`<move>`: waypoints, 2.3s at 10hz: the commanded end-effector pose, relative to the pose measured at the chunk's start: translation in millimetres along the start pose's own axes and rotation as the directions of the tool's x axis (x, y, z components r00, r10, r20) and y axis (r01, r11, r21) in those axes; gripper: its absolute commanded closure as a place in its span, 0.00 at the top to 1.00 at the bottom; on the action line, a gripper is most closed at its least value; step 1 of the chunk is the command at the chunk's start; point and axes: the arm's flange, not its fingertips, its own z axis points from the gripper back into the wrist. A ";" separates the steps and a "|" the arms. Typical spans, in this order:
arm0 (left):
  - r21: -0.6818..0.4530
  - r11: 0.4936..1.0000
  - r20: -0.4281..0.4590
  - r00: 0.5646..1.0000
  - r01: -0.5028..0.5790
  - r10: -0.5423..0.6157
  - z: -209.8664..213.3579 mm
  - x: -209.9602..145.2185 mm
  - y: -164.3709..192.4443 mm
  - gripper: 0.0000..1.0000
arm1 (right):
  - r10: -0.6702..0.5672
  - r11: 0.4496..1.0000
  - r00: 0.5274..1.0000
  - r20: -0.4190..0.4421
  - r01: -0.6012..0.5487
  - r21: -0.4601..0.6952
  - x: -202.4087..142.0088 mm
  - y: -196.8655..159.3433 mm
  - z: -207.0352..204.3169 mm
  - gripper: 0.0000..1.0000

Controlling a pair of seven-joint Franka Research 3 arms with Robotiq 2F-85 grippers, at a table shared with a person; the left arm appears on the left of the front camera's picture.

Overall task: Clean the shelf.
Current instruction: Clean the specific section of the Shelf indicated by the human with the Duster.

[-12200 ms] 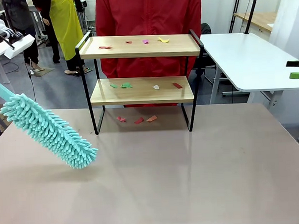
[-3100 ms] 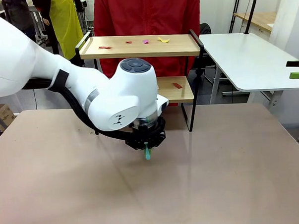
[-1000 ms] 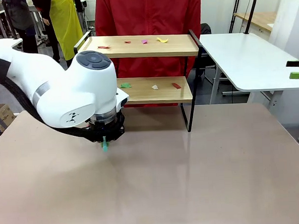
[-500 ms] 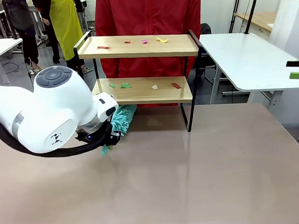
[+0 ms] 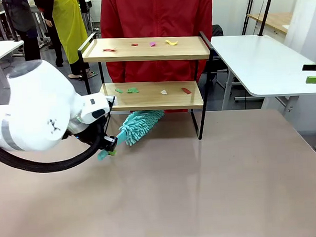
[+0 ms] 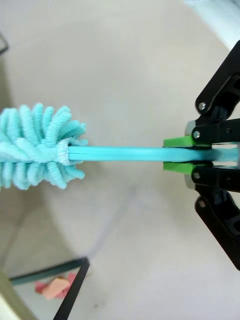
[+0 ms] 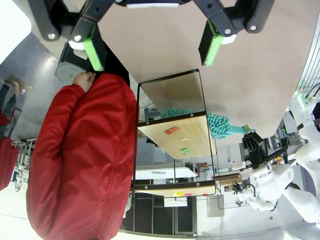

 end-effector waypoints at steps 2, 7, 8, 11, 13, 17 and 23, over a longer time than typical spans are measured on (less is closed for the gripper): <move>-0.067 0.964 -0.023 0.965 0.258 -0.260 25.5 -31.1 43.0 0.13 | 0.003 1.000 1.000 0.002 -0.003 0.001 2.2 1.4 -1.3 1.00; -0.161 0.735 0.137 0.753 0.659 -0.644 36.7 -38.5 46.0 0.13 | 0.003 1.000 1.000 0.002 -0.003 0.001 2.2 1.4 -1.3 1.00; -0.175 0.693 0.105 0.714 0.699 -0.693 37.1 -37.4 38.7 0.13 | 0.003 1.000 1.000 0.002 -0.003 0.001 2.2 1.4 -1.3 1.00; -0.167 0.657 0.008 0.668 0.735 -0.744 74.7 -39.9 26.7 0.13 | 0.003 1.000 1.000 0.002 -0.003 0.001 2.2 1.4 -1.3 1.00; -0.122 0.691 -0.036 0.692 0.713 -0.721 116.7 -36.8 27.2 0.13 | 0.003 1.000 1.000 0.002 -0.003 0.001 2.2 1.4 -1.3 1.00; -0.154 0.658 -0.027 0.663 0.737 -0.748 87.2 -27.3 29.7 0.13 | 0.003 1.000 1.000 0.002 -0.003 0.001 2.2 1.4 -1.3 1.00; -0.170 0.443 -0.259 0.394 0.880 -0.882 223.3 4.9 134.4 0.13 | 0.003 1.000 1.000 0.002 -0.003 0.001 2.2 1.4 -1.3 1.00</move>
